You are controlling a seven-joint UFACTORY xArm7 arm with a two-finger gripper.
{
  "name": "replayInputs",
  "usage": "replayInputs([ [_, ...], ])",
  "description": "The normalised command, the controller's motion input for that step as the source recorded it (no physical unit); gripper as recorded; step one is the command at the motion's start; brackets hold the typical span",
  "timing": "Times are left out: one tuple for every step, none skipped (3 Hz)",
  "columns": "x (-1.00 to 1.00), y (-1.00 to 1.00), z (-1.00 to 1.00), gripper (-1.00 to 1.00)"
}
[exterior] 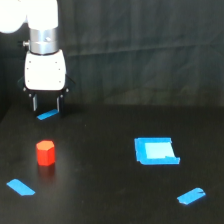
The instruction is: Pick up the red object from the table
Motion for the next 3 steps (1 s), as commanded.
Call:
replayInputs([
  [0.07, -0.19, -0.19, 1.00],
  [0.11, -0.23, -0.10, 1.00],
  [0.28, -0.90, -0.23, 1.00],
])
